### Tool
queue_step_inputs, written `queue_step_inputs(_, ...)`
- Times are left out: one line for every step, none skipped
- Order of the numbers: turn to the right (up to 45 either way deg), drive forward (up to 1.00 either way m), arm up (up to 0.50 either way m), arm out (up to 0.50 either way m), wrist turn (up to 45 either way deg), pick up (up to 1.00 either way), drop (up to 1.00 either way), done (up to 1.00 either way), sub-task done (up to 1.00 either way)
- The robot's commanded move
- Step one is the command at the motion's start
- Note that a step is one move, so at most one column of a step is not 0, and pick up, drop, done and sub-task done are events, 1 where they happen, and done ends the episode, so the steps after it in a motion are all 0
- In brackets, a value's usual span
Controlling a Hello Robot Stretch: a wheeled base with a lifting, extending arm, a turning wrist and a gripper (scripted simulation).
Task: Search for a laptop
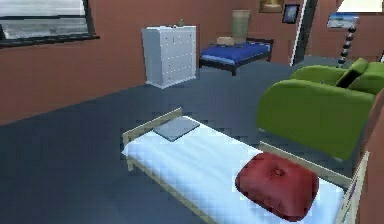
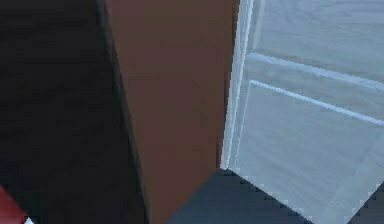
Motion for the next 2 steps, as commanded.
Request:
queue_step_inputs(-21.0, 0.00, 0.00, 0.00, 0.0, 0.00, 0.00, 0.00, 0.00)
queue_step_inputs(0.0, 0.80, 0.00, 0.00, 0.0, 0.00, 0.00, 0.00, 0.00)
